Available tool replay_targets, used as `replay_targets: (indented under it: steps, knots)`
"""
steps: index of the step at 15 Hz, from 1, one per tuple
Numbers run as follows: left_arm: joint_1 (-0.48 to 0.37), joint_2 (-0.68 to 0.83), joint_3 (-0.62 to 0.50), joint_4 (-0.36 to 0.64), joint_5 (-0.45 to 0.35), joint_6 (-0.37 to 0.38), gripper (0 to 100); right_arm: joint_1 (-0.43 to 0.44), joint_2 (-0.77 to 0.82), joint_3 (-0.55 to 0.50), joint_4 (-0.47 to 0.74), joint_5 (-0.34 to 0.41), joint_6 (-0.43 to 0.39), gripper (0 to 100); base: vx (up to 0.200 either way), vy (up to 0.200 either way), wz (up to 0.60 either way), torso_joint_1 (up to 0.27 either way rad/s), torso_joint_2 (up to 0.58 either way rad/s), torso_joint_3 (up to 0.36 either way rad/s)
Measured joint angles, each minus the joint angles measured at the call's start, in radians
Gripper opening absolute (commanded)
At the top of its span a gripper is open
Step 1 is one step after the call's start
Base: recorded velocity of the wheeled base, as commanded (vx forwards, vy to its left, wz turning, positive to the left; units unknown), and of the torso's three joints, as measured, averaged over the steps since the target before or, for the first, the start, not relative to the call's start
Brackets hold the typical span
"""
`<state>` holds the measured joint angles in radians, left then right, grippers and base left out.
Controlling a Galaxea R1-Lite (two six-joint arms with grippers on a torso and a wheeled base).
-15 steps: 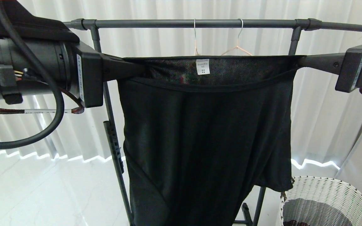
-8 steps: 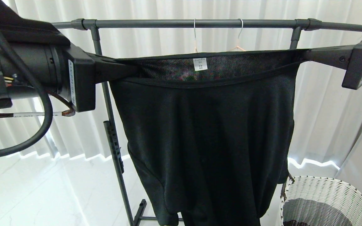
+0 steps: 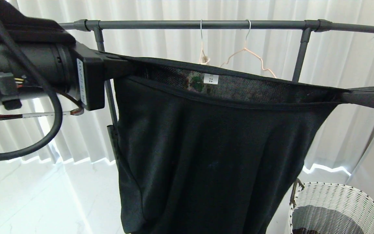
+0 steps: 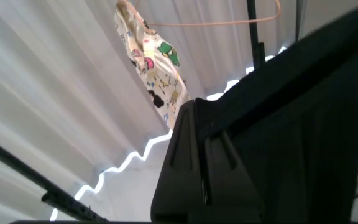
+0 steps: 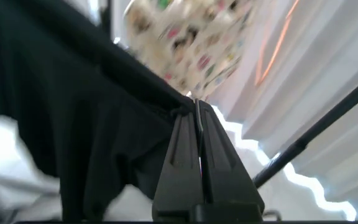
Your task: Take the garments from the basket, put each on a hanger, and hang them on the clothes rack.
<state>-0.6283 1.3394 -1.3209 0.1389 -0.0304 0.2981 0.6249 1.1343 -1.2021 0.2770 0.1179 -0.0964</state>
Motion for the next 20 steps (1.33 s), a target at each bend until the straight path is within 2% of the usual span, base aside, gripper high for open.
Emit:
replay_targets:
  steps: [3,5,7,9,13,15,18,20]
  knots:
    - [-0.029,0.076,-0.018,-0.095,0.005,0.000,0,0.036,-0.057,0.005,0.059,0.002,0.000,0,0.000,0.000,0.00,0.000,0.00,0.000]
    - [-0.057,0.147,-0.062,-0.137,0.017,-0.001,0,0.152,-0.100,0.005,0.137,0.001,0.000,0,0.000,0.000,0.00,0.000,0.00,0.000]
    - [-0.076,0.201,-0.109,-0.146,0.021,-0.001,0,0.248,-0.123,0.005,0.167,-0.003,0.000,0,0.000,0.000,0.00,0.000,0.00,0.000]
    - [-0.085,0.229,-0.121,-0.147,0.021,-0.003,0,0.288,-0.132,0.006,0.171,-0.005,0.000,0,0.000,0.000,0.00,0.000,0.00,0.000]
    - [-0.088,0.242,-0.121,-0.147,0.045,-0.004,0,0.300,-0.143,0.011,0.172,-0.011,0.001,0,0.000,0.000,0.00,0.000,0.00,0.000]
    - [-0.088,0.241,-0.109,-0.147,0.068,-0.006,0,0.294,-0.150,0.026,0.170,-0.044,0.003,0,0.000,0.000,0.00,0.000,0.00,0.000]
    - [-0.088,0.195,-0.038,-0.148,0.072,-0.010,0,0.223,-0.148,0.035,0.142,-0.082,0.006,0,0.000,0.000,0.00,0.000,0.00,0.000]
    - [-0.089,0.137,0.038,-0.148,0.069,-0.010,0,0.154,-0.117,0.037,0.053,-0.083,0.006,0,0.000,0.000,0.00,0.000,0.00,0.000]
